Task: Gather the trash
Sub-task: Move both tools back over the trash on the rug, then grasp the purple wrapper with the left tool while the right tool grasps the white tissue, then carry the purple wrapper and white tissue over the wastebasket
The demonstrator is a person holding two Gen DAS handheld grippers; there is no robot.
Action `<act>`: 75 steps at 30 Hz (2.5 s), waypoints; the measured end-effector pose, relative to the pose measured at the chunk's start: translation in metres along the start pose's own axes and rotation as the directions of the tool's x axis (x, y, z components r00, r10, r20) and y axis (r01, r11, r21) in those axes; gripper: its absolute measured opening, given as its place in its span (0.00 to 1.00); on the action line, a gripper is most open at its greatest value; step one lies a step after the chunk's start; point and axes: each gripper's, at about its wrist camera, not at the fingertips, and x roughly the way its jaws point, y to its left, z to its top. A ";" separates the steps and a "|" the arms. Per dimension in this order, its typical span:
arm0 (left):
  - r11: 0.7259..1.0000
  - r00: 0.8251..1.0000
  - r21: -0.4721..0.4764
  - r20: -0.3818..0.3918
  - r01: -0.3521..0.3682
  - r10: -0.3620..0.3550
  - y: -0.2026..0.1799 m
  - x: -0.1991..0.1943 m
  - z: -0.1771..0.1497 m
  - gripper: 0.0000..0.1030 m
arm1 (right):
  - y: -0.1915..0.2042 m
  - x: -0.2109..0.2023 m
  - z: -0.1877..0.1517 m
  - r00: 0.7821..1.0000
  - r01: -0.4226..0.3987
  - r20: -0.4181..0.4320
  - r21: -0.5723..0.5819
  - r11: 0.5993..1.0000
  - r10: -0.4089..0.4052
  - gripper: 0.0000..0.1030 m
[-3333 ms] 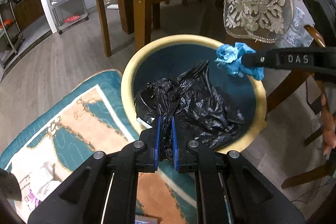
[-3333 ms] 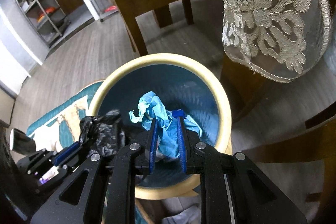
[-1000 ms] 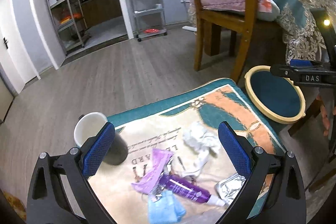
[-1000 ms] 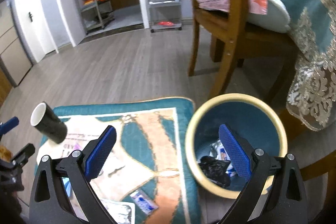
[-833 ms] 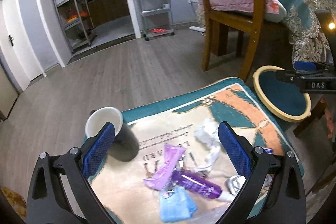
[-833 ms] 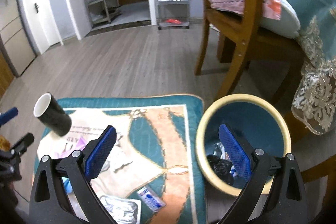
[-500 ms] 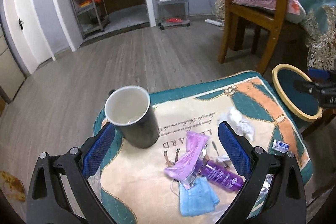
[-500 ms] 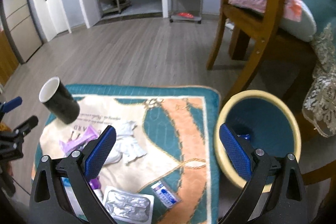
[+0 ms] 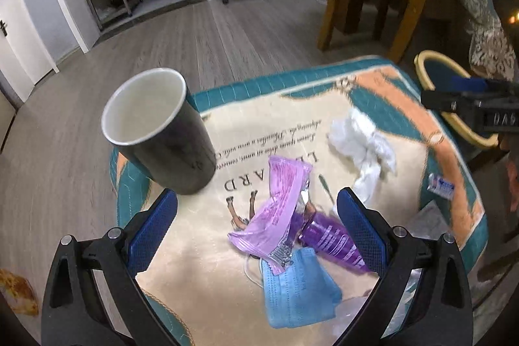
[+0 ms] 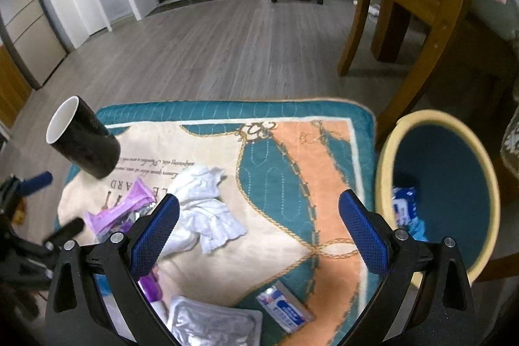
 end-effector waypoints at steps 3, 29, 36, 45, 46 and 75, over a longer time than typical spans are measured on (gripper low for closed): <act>1.000 0.999 0.010 -0.036 0.007 -0.007 -0.001 0.012 -0.003 0.94 | 0.004 0.013 0.000 1.000 -0.017 -0.026 0.015 1.000 0.017 0.95; 0.996 0.991 0.041 -0.115 0.076 -0.070 -0.011 0.035 0.007 0.14 | 0.027 0.049 0.006 0.953 -0.269 -0.115 0.102 0.958 0.280 0.23; 0.996 0.996 0.035 0.002 0.084 -0.084 -0.012 0.004 0.028 0.14 | 0.009 0.012 0.022 0.952 -0.301 -0.012 0.127 0.945 0.305 0.23; 0.994 0.991 0.071 0.100 0.080 -0.087 -0.033 -0.022 0.046 0.14 | -0.022 -0.037 0.034 0.957 -0.282 0.098 0.120 0.952 0.272 0.23; 0.994 0.990 0.072 0.110 0.085 -0.093 -0.036 -0.024 0.049 0.14 | -0.025 -0.041 0.034 0.957 -0.283 0.104 0.122 0.951 0.271 0.23; 0.950 0.960 0.235 0.142 0.206 -0.243 -0.197 -0.015 0.088 0.14 | -0.181 -0.104 -0.003 0.973 -0.158 0.209 0.295 0.942 0.098 0.23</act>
